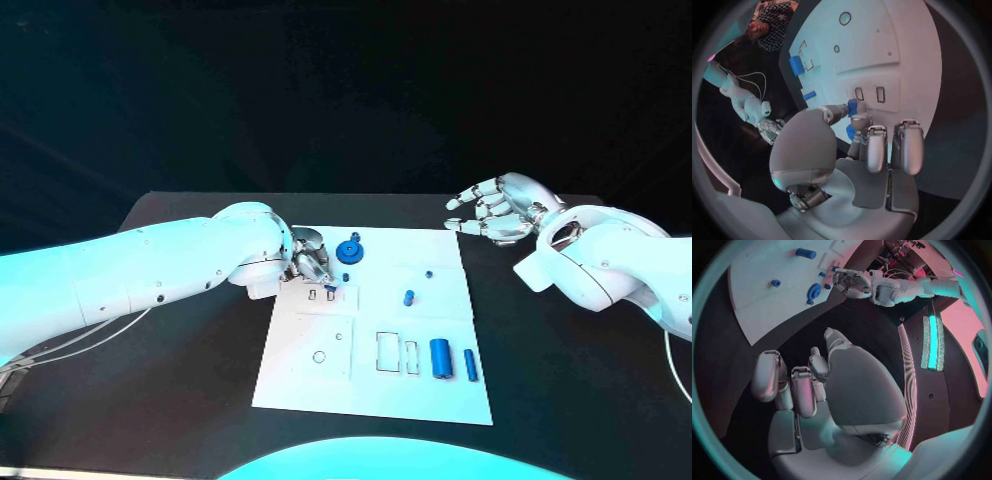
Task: Assemble the parts on the task board
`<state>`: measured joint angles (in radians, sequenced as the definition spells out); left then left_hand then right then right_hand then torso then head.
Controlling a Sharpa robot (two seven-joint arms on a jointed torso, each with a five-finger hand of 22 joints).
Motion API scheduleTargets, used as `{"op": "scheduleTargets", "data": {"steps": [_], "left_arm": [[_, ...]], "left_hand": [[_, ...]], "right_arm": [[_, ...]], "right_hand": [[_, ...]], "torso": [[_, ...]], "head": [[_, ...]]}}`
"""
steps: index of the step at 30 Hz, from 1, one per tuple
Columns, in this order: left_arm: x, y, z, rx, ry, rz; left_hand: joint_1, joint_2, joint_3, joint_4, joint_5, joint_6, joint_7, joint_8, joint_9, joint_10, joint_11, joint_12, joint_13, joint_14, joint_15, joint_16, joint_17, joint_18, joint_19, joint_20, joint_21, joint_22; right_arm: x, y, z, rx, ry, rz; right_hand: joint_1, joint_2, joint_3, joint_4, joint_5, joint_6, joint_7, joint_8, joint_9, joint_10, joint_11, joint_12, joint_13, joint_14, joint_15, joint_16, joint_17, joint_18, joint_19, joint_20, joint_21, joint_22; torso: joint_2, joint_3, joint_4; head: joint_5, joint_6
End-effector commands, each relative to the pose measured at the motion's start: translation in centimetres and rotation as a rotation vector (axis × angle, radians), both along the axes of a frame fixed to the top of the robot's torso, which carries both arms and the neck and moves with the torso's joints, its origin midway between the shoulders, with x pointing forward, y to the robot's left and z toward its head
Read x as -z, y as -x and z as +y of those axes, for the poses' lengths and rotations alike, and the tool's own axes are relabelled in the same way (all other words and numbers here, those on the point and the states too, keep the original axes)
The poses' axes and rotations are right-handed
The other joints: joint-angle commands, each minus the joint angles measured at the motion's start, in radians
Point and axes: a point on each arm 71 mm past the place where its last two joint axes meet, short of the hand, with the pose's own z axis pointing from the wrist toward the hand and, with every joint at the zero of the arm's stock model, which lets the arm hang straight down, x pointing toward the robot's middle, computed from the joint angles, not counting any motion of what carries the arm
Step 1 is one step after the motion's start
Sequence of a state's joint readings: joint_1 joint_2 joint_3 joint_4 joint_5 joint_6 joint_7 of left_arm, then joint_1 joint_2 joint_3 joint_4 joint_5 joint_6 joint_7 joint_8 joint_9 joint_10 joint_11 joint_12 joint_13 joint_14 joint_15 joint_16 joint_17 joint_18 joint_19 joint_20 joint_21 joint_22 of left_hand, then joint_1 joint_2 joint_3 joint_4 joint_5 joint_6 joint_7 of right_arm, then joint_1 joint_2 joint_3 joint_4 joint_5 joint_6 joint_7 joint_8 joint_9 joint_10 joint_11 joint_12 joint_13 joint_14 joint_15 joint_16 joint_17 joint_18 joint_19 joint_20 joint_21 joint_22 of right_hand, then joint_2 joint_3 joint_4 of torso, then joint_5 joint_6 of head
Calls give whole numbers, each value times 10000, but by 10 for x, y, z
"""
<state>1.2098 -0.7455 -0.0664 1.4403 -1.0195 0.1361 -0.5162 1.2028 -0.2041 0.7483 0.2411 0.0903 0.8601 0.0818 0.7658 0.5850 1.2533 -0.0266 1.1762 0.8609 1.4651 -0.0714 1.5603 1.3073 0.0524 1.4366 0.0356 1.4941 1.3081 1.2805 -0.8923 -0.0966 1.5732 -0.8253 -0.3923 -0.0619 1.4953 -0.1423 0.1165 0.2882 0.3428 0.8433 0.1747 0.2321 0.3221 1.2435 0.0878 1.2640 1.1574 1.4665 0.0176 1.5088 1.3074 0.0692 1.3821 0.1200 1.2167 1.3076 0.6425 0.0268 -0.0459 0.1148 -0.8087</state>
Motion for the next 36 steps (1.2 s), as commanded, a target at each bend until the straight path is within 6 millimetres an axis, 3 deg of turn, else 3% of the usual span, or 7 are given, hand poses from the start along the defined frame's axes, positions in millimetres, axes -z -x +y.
{"op": "scheduleTargets", "data": {"steps": [1,20,21,22,24,36], "left_arm": [[1,1,-2,353,-395,-114],[7,6,-2,993,-880,612],[7,6,-2,989,-879,618],[7,6,-2,983,-878,621],[7,6,-2,976,-875,624],[7,5,-2,950,-868,610]], "left_hand": [[-11,86,1333,-1246,65,449,-402,35,1259,103,-13,56,14,1007,-82,46,2476,-74,50,2,61,472],[-239,99,1534,-1413,265,545,-447,69,1328,187,-57,22,23,1018,-123,58,2511,-84,80,-44,75,520],[-270,94,1554,-1434,299,553,-449,72,1336,190,-59,13,14,1019,-126,58,2513,-82,74,-47,71,510],[-392,64,1623,-1511,637,588,-460,98,1375,213,-69,-1,16,1021,-134,60,2518,-87,90,-61,79,538],[-508,39,1650,-1585,916,602,-468,114,1412,237,-79,-11,18,1023,-144,63,2526,-87,86,-70,76,534],[-571,40,1660,-1628,1009,610,-474,120,1433,255,-84,-11,28,1022,-148,60,2521,-88,90,-74,77,541]], "right_arm": [[0,1,1,-204,59,-25],[1,1,1,-201,86,25],[1,1,1,-198,90,33],[1,1,1,-197,93,40],[1,0,1,-195,99,51],[2,0,0,-166,119,73]], "right_hand": [[-22,3,78,9,-5,-67,-10,62,-17,-16,-9,-25,-13,646,-57,-41,1046,124,-2,-39,-45,513],[-29,0,92,9,7,-73,-9,66,-19,-24,-8,-31,-20,644,-56,-45,1039,127,-8,-38,-61,506],[-29,0,92,9,7,-73,-9,66,-19,-24,-8,-31,-20,644,-56,-45,1039,127,-8,-38,-61,506],[-29,0,92,9,7,-73,-9,66,-19,-24,-8,-31,-20,644,-56,-45,1039,127,-8,-38,-61,506],[-29,0,92,9,7,-73,-9,66,-19,-24,-8,-31,-20,644,-56,-45,1039,127,-8,-38,-61,506],[-34,1,105,9,22,-77,-9,70,-21,-21,-8,-27,-15,644,-56,-46,1038,125,-5,-38,-57,510]], "torso": [[15,12,2],[14,8,-9],[13,7,-8],[13,8,-6],[15,9,-1],[14,23,-6]], "head": [[3,-9],[-17,-35],[-21,-28],[-25,-29],[-28,-31],[12,-58]]}}
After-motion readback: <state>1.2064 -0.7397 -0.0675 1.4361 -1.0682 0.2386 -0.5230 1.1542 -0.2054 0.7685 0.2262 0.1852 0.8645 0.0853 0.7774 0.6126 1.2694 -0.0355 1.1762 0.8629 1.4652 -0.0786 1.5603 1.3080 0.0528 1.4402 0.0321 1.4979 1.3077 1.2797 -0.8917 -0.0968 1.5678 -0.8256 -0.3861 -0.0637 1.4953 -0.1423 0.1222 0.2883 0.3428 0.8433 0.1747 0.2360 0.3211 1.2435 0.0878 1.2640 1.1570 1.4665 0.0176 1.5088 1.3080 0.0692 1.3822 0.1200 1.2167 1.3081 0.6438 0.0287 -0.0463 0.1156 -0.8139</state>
